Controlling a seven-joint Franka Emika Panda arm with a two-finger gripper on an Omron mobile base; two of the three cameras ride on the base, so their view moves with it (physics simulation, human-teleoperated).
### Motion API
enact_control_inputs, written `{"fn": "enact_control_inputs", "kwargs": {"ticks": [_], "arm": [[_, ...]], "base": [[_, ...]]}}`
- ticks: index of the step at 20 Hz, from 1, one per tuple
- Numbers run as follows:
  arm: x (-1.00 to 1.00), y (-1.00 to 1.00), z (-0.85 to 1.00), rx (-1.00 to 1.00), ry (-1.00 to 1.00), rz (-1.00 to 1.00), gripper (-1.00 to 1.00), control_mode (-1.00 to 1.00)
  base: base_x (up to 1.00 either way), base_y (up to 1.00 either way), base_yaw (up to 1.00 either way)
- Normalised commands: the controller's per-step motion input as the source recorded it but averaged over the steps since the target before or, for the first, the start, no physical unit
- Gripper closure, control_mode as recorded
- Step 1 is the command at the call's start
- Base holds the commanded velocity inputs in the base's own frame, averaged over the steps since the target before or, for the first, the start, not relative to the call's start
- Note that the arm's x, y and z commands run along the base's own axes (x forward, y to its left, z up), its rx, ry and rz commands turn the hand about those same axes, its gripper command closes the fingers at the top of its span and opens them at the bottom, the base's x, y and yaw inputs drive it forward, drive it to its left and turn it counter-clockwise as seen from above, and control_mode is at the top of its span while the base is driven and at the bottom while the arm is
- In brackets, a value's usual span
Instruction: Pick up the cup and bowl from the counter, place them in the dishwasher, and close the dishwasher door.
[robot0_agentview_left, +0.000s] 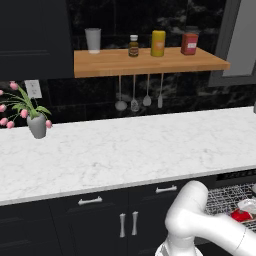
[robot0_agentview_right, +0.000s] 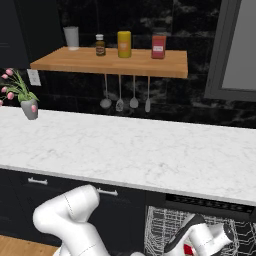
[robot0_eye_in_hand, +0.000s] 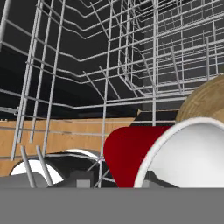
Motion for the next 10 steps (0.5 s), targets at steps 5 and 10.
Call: {"fn": "enact_control_inputs", "kwargs": {"ticks": [5,10], "arm": [[0.0,0.0,0.0,0.0,0.0,0.0,-1.0,-1.0],[0.0,-0.27,0.14,-0.02,0.0,-0.1,-1.0,-1.0]], "base": [[0.0,0.0,0.0],[0.0,0.0,0.0]]}}
